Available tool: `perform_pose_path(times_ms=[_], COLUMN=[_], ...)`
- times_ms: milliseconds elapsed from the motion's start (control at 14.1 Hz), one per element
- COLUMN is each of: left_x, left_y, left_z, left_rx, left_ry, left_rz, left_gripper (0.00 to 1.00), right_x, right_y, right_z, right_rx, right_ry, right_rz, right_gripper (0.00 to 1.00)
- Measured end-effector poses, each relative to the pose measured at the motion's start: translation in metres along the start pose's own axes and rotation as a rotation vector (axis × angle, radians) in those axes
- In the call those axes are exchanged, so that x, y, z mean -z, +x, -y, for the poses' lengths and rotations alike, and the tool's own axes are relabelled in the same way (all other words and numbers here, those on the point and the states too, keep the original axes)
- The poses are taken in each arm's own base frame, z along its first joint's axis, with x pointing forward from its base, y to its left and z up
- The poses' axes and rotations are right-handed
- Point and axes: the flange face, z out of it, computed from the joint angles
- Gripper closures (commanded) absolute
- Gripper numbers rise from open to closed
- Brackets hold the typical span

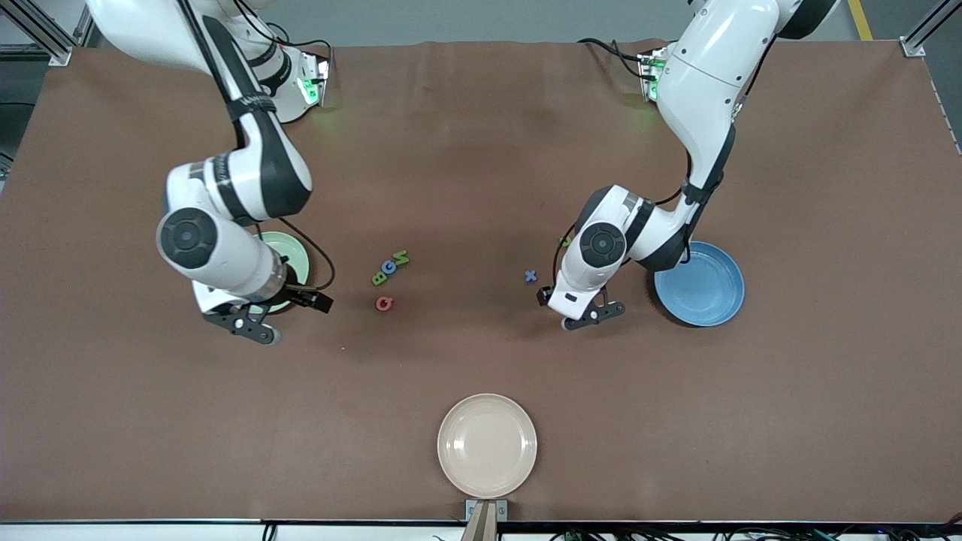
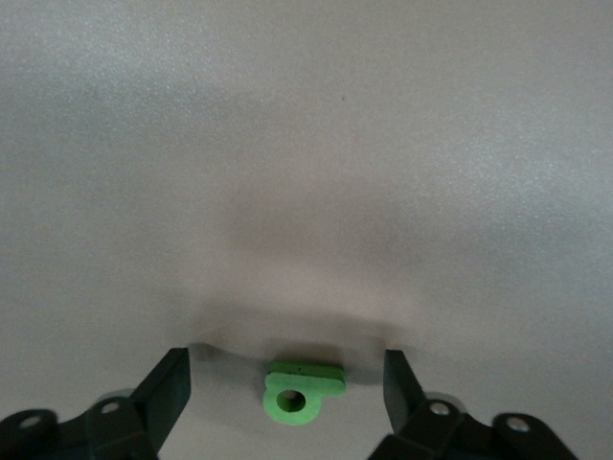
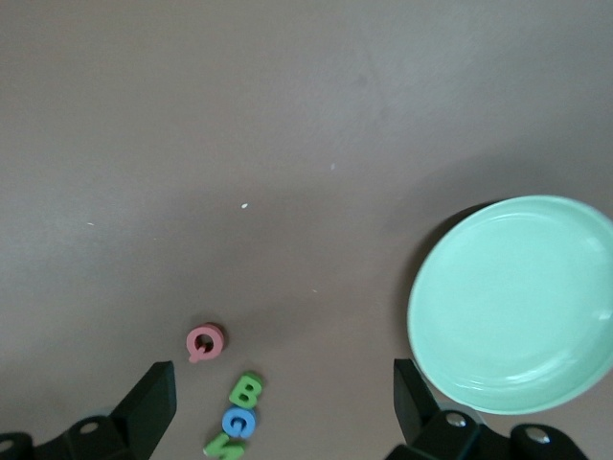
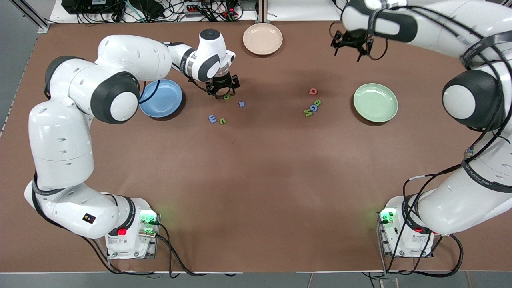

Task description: Sort upper and lower case letters into plates

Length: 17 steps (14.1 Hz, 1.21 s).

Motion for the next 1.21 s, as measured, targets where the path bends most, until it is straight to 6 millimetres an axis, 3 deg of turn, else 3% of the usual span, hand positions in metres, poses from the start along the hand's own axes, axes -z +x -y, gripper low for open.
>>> perform_pose_path(times_ms=[213,427,783,1209], left_x=[0.000,0.000,-0.001,0.001], left_y=[-0.003,-0.004,-0.004,-0.003], left_z=[-0.003,-0.003,-0.003,-0.005], left_rx=[-0.007,-0.008,-0.007,-0.009], left_ry=[0.000,0.001,0.001,-0.003], left_rz=[0.000,0.000,0.000,-0.003], left_gripper=[0.23,0.31,0.43,0.58], right_x=[-0.047,-0.080,-0.109,-0.147], right_y=[-0.011,-0.012,-0.026,-0.033], right_z=[0.006,0.011,0.039,0.055], right_rx=[-0.023,-0.044,-0.069,-0.085], right_ry=[-0.008,-0.012,0.016,0.054], right_rz=[-0.002,-0.006,-0.048,-0.078], right_gripper=[0.02,0.03,0.04,0.18])
